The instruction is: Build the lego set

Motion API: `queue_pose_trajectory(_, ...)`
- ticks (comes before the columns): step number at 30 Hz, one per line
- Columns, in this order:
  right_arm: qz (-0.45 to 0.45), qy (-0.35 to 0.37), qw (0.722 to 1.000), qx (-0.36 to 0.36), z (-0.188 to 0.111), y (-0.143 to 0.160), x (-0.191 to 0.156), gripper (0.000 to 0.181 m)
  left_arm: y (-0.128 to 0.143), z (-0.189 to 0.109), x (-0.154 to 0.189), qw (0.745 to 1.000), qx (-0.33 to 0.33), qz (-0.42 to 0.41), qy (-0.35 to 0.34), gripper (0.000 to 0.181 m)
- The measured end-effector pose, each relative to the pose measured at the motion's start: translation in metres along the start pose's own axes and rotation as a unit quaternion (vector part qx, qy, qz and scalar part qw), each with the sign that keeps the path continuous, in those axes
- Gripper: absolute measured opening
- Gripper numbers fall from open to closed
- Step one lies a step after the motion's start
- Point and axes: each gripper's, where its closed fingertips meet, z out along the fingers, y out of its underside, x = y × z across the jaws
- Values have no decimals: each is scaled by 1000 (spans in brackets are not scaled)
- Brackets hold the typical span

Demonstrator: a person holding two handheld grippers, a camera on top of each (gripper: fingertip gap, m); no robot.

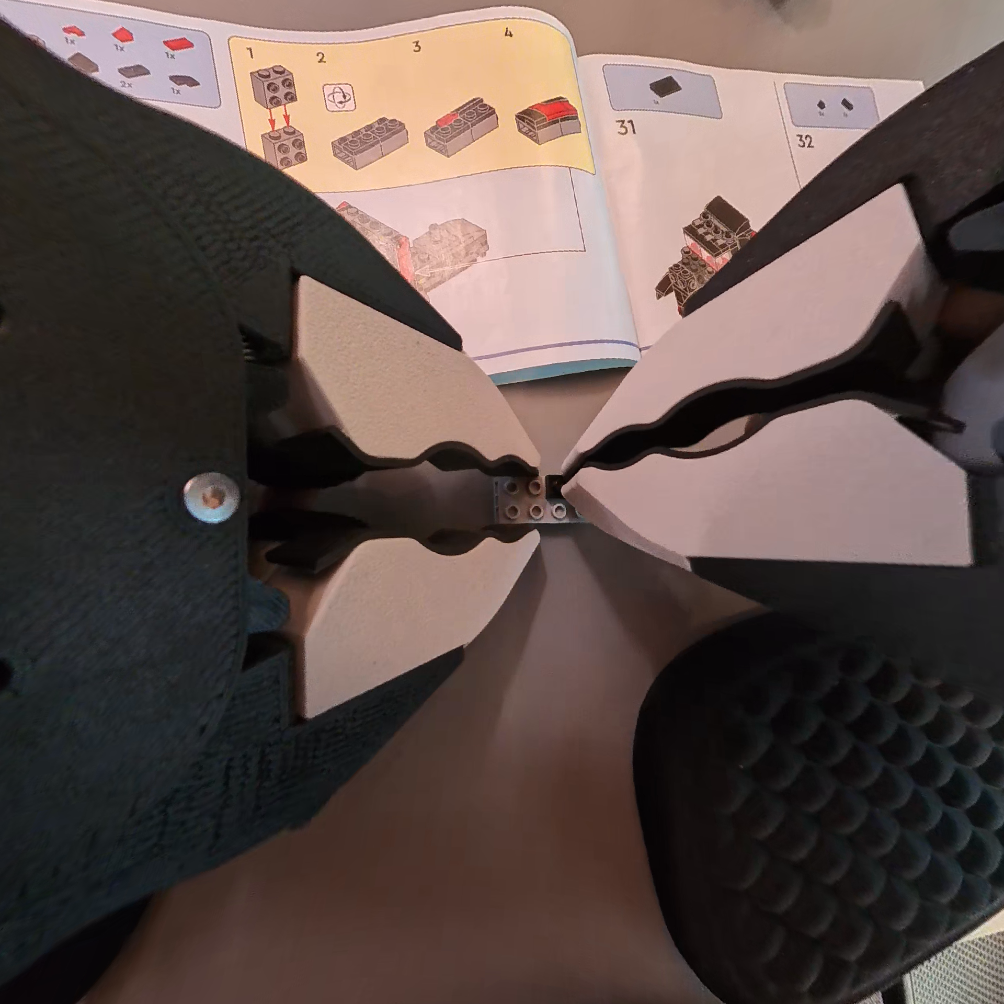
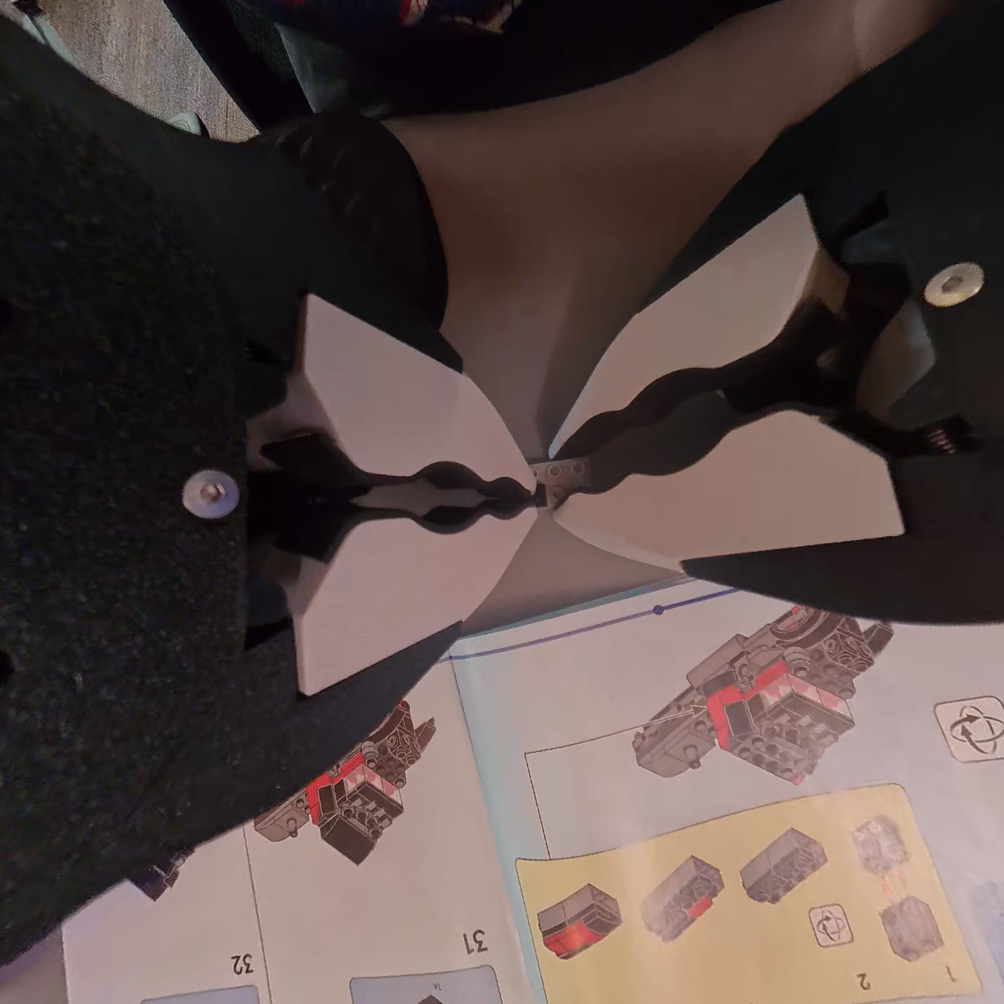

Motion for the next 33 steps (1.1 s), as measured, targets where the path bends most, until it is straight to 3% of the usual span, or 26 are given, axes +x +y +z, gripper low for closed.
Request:
queue_pose_trajectory(5, -14, 8, 999, 49, 0, -1, 0, 0, 0, 0, 0, 1000, -1, 6, -2, 17)
queue_pose_trajectory(8, 16, 26, 992, 123, -12, -9, 0, 13, 0, 0, 1, 1000, -2, 12, -5, 17)
queue_pose_trajectory(11, 59, 47, 959, 272, -62, -19, -6, 23, 0, 0, 1, 1000, -7, 22, -12, 17)
queue_pose_trajectory(13, 76, 74, 935, 339, -105, -5, -13, 25, 0, 0, 1, 1000, -11, 24, -15, 17)
queue_pose_trajectory(16, 124, 165, 900, 385, -168, 54, -17, 31, 0, -2, 0, 1000, -17, 12, -13, 38)
queue_pose_trajectory(18, 185, 265, 869, 375, -208, 118, -16, 31, 2, -5, 0, 1000, -29, -5, -9, 49)
queue_pose_trajectory(21, 290, 390, 808, 332, -249, 216, -24, 30, 0, -12, 2, 999, -30, -28, -2, 53)
queue_pose_trajectory(23, 339, 420, 790, 292, -255, 262, -35, 29, -4, -17, 2, 999, -17, -42, -3, 54)
queue_pose_trajectory(25, 361, 424, 786, 269, -249, 287, -38, 29, -10, -23, -1, 999, -2, -51, -13, 54)
queue_pose_trajectory(30, 402, 358, 813, 224, -207, 312, -30, 32, -25, -36, -12, 996, 26, -63, -62, 54)
queue_pose_trajectory(33, 424, 335, 813, 216, -192, 322, -23, 29, -35, -48, -21, 992, 53, -64, -98, 54)
